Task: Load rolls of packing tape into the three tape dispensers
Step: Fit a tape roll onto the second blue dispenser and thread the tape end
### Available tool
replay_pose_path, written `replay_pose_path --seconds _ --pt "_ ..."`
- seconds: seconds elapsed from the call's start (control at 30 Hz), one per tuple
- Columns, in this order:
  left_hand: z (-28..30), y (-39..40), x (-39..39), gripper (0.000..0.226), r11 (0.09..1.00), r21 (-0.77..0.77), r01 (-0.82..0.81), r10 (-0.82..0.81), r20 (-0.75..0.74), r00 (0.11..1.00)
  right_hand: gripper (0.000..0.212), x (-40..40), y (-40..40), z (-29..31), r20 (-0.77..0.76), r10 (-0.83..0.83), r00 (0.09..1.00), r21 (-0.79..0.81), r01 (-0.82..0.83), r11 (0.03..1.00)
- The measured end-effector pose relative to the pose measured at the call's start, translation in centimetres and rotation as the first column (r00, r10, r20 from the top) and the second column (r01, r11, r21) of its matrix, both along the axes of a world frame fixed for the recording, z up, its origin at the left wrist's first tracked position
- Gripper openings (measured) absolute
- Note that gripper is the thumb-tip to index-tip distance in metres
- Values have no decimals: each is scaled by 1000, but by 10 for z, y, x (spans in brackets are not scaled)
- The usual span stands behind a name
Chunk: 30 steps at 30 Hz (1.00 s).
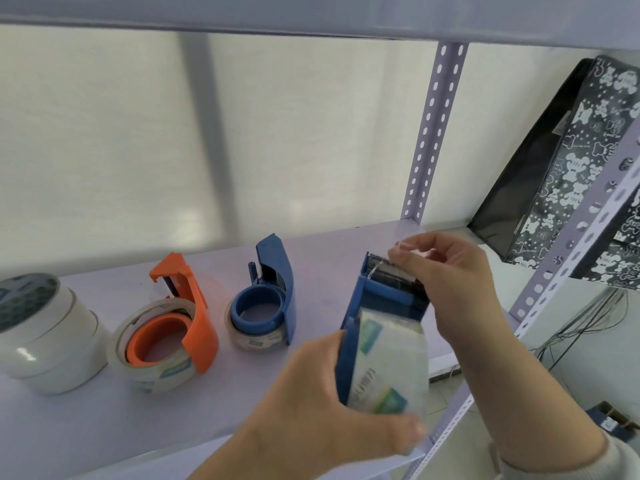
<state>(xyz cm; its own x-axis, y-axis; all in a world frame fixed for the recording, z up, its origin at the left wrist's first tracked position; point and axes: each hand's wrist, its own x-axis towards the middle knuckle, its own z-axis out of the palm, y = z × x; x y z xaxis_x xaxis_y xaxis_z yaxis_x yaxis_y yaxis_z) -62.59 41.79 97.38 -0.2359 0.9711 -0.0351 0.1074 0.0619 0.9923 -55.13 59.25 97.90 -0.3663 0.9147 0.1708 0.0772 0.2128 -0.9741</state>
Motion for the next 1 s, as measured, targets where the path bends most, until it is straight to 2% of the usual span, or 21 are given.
replay_pose_path --seconds 0.17,0.27,0.33,0.37,0.47,0.5,0.6,0.7,0.8,0.9,1.0 --pt "-1 2 1 52 997 -2 -78 78 -1 997 20 -4 4 9 -60 70 996 -121 -76 990" --pt "0 -1 3 35 1000 -21 4 -4 -23 1000 22 -4 16 14 -149 3 989 -205 -34 978" --pt "4 -5 7 54 998 -30 61 -62 -38 997 19 -2 25 19 -208 -34 978 -268 -23 963" --pt "2 -5 6 55 997 -38 64 -66 -36 997 19 -3 28 20 -227 -23 974 -304 -48 952" --pt "-1 -2 2 37 998 -59 28 -23 92 996 18 -5 33 21 -252 36 967 -377 -132 917" --pt "-1 -3 1 36 998 -51 21 -16 94 995 17 -5 36 22 -277 42 960 -405 -156 901" --pt "-1 -4 4 45 994 -67 81 -77 49 996 12 -8 50 25 -353 11 936 -523 -207 827" --pt "-2 -3 2 50 996 -53 65 -62 68 996 12 -13 56 23 -385 53 921 -630 -305 714" --pt "0 -2 0 51 999 -49 -15 26 230 973 14 -17 60 21 -413 99 905 -680 -379 627" --pt "-2 -5 -3 39 998 -29 -51 56 238 970 15 -16 64 19 -450 104 887 -712 -427 558" --pt "-1 -9 -4 37 999 -12 -43 45 225 973 22 -12 73 13 -565 -32 825 -740 -489 461"
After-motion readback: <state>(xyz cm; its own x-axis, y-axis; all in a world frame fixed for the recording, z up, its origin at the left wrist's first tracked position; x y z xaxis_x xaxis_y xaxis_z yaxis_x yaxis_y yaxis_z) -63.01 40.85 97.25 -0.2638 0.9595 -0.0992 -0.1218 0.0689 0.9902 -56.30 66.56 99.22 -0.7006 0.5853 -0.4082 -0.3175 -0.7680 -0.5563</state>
